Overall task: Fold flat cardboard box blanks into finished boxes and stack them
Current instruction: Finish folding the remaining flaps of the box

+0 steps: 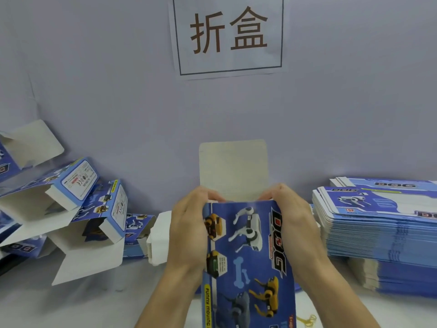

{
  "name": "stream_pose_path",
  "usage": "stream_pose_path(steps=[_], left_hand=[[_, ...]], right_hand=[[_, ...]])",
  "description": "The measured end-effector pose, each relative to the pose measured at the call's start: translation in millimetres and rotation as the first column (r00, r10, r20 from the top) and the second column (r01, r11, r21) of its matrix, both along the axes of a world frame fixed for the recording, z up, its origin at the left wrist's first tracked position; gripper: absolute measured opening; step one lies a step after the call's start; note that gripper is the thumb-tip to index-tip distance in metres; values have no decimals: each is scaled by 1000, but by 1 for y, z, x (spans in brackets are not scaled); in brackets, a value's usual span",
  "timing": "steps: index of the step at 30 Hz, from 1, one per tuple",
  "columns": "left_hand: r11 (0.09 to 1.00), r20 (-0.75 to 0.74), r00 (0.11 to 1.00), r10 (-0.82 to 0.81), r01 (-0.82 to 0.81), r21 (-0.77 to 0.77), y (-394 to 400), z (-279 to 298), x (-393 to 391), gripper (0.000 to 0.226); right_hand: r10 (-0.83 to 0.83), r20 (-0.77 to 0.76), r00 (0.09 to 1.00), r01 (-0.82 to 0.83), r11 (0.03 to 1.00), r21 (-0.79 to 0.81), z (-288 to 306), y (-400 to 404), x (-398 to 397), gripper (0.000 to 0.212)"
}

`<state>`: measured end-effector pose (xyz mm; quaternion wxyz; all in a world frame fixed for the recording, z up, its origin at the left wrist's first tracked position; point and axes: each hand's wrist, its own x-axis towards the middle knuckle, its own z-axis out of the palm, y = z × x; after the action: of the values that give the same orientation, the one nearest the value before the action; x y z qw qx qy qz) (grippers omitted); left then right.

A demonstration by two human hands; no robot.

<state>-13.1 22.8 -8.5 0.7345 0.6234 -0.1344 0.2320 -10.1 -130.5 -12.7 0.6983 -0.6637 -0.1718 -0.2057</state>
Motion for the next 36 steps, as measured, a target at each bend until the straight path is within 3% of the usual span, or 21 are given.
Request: stream_pose_path(steps=[2, 5, 6, 8, 10, 11, 13, 14, 15, 18, 19, 21, 23, 28, 36], left_hand=[[997, 19, 999, -31, 32, -64, 0, 2, 0, 21], [975, 11, 987, -163, 163, -153, 2, 1, 3, 52], [976, 24, 986, -167, 169, -134, 3, 1, 3, 55], [988, 65, 990, -121, 127, -89, 3, 1, 3, 44], [985, 131, 988, -85, 104, -139, 3, 1, 2, 22], [978, 160, 983, -96, 122, -166, 4, 0, 1, 21], [975, 167, 981, -98, 128, -180, 6, -2, 0, 37], [982, 156, 984, -86, 111, -155, 6, -2, -1, 38], [990, 148, 986, -71, 88, -108, 6, -2, -2, 34], [998, 177, 982, -67, 63, 29, 9, -5, -2, 24], [994, 189, 977, -97, 86, 63, 11, -6, -2, 25], [979, 178, 966, -190, 173, 103, 18, -4, -2, 36], [963, 143, 961, -238, 214, 164, 24, 0, -5, 45], [943, 150, 980, -132, 77, 323, 28, 6, -11, 35], [920, 238, 967, -96, -5, 393, 40, 10, -11, 35]], right_hand=[[31, -33, 999, -30, 999, 32, -1, 0, 0, 18], [120, -96, 988, -111, 989, 96, 0, 0, 0, 48], [138, -102, 985, -128, 987, 95, 1, 0, -1, 49], [194, -79, 978, -182, 974, 132, 1, 0, -1, 37], [240, -43, 970, -224, 948, 225, -3, 0, -4, 20], [278, 0, 961, -266, 919, 290, -5, 0, -6, 23], [346, 46, 937, -339, 872, 353, -5, -1, -8, 50], [355, 44, 934, -350, 879, 324, -1, -1, -8, 59], [330, 30, 943, -326, 908, 264, 0, -3, -6, 53], [322, 25, 946, -322, 939, 124, -2, -12, -4, 12], [313, 4, 950, -311, 941, 134, -2, -11, 0, 12], [355, 31, 934, -354, 918, 178, -5, -14, 0, 39], [325, 55, 944, -329, 928, 175, -9, -20, -3, 47], [328, -17, 945, -326, 944, 57, -7, -17, -4, 72], [313, 12, 950, -312, 945, 94, -9, -14, 0, 51]])
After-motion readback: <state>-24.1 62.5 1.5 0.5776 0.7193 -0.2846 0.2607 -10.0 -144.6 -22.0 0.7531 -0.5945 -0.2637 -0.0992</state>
